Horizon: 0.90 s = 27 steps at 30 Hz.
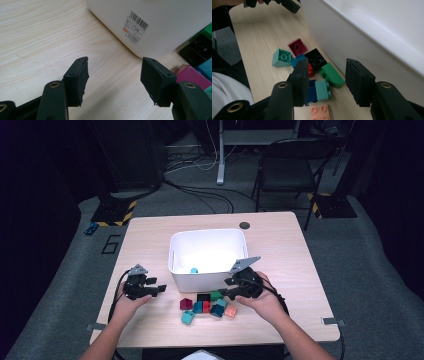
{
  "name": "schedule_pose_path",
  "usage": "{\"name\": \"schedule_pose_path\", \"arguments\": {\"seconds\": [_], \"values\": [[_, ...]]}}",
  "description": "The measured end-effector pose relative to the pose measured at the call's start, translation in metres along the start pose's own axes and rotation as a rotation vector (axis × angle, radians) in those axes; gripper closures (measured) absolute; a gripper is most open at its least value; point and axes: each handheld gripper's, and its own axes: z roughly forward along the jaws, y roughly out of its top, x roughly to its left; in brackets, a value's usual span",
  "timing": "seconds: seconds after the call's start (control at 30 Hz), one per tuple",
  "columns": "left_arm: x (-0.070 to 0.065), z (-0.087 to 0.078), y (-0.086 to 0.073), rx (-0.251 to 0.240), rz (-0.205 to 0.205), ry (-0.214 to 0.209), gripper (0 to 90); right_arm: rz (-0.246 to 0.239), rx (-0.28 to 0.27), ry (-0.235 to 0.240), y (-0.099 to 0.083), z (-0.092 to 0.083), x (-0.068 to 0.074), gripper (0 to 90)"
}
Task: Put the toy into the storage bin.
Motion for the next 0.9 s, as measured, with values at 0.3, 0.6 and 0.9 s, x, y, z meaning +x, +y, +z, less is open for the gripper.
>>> {"name": "schedule_pose_path", "arguments": {"seconds": [0.3,0.6,0.9], "values": [[0.000,0.000,0.000,0.001,-0.006,0.000,38.8,0.017,0.034,-0.016,-0.022,0.024,-0.002,49.8],[0.000,0.000,0.000,0.001,-0.003,0.002,38.8,0.030,0.063,-0.031,-0.033,0.044,-0.003,41.6],[0.000,0.000,-0.001,-0.002,-0.008,0.007,38.8,0.059,0.071,-0.021,-0.039,0.059,-0.006,36.2]]}}
